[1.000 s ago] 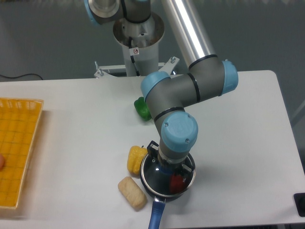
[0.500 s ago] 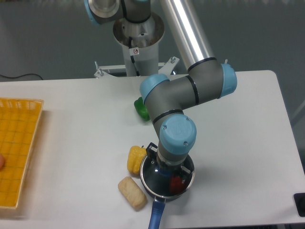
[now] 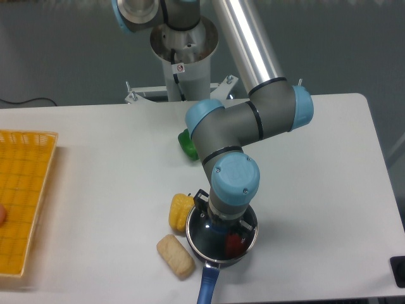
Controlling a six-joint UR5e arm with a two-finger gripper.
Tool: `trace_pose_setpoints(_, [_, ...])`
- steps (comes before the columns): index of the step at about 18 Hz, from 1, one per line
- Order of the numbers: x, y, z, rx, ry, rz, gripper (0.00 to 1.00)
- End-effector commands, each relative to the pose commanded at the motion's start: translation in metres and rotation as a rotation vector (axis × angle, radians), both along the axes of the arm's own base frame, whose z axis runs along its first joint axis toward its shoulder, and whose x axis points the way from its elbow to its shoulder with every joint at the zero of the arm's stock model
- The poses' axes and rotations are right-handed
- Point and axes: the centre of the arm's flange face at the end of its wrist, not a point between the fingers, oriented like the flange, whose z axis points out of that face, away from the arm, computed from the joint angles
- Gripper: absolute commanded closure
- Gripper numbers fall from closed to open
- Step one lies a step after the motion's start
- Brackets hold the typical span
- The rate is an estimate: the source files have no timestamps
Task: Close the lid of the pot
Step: 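Hold the lid seated on the saucepan rim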
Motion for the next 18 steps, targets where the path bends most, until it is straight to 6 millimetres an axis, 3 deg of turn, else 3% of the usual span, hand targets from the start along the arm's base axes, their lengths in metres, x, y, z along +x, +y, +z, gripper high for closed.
trace_pose_setpoints(18, [0.0052,0.0012,-0.0071,0.004,0.004,-0.011,0.58])
